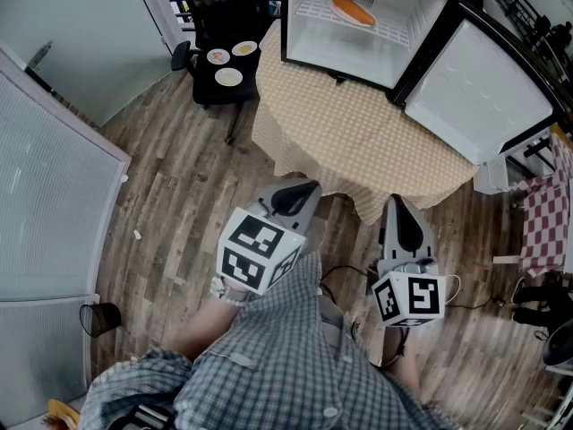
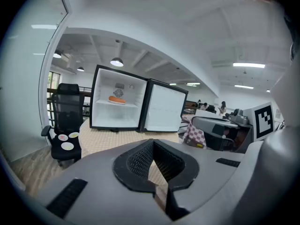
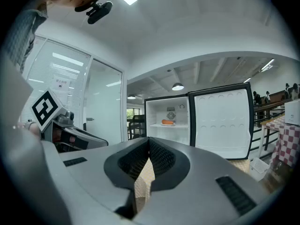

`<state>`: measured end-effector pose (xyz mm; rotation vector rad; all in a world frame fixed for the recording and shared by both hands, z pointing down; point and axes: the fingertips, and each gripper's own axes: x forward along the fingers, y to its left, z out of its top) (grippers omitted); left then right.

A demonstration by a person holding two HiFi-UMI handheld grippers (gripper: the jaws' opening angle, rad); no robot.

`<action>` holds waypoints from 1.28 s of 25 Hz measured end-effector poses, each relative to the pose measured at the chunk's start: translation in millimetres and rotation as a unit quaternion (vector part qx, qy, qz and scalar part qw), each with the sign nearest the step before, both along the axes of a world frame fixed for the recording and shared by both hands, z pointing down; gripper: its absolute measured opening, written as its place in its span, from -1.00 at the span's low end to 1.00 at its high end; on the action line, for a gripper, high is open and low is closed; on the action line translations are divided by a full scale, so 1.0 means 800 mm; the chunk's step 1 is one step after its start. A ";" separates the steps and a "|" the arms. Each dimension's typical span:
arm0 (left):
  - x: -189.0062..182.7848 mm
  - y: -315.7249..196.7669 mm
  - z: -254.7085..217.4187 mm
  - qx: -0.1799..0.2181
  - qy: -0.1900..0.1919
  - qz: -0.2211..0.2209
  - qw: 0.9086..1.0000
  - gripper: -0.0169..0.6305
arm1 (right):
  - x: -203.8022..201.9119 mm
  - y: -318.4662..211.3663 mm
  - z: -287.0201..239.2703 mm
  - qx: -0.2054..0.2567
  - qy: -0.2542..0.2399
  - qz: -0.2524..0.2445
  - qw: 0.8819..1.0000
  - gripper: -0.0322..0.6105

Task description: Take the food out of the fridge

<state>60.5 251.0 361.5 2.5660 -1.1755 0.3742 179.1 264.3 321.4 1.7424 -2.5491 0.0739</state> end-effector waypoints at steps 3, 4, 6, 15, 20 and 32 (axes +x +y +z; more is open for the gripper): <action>-0.006 -0.002 0.001 0.001 0.001 -0.001 1.000 -0.93 | -0.005 -0.002 0.005 -0.004 -0.001 0.003 1.000 -0.87; -0.008 -0.003 0.001 0.001 0.002 -0.001 1.000 -0.93 | -0.007 -0.003 0.006 -0.004 -0.001 0.003 1.000 -0.87; -0.012 -0.005 0.001 0.001 0.002 -0.001 1.000 -0.93 | -0.011 -0.005 0.006 -0.004 0.002 0.001 1.000 -0.87; -0.025 -0.014 -0.001 0.004 0.005 0.001 1.000 -0.93 | -0.027 -0.013 0.008 -0.009 0.003 0.005 1.000 -0.87; -0.038 -0.020 -0.001 0.007 0.007 0.007 1.000 -0.93 | -0.036 -0.019 0.012 -0.013 0.013 0.018 1.000 -0.87; -0.090 -0.040 -0.006 0.023 0.024 0.017 0.999 -0.93 | -0.053 -0.017 0.029 -0.024 0.023 0.078 0.996 -0.87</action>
